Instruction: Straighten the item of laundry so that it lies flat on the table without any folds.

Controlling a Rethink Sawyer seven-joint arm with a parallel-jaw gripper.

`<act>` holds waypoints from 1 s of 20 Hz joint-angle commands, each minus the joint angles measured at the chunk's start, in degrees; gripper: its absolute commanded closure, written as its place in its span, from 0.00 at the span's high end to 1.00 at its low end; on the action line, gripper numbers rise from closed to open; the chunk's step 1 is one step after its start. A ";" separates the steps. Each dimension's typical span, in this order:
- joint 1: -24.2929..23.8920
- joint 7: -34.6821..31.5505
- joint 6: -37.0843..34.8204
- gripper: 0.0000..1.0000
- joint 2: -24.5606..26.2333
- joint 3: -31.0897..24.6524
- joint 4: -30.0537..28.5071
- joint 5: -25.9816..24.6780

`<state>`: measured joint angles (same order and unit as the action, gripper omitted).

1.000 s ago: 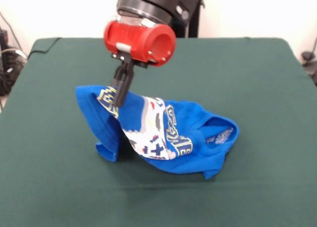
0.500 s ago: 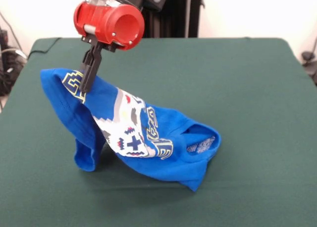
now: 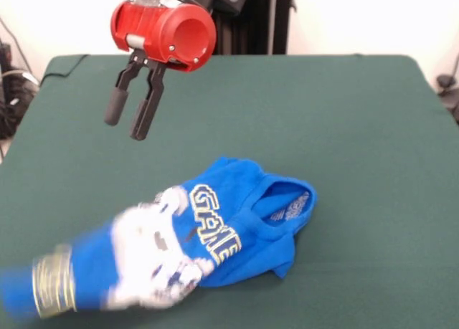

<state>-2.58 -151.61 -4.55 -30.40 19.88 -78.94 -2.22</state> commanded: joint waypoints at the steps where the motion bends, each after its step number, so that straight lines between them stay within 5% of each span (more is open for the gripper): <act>1: 2.05 0.91 -7.03 1.00 3.24 -4.00 0.22 -1.90; 20: 20.09 -12.52 -28.35 1.00 -0.49 8.09 -5.81 5.84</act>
<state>11.68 -151.61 -20.81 -32.09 28.52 -78.22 -0.30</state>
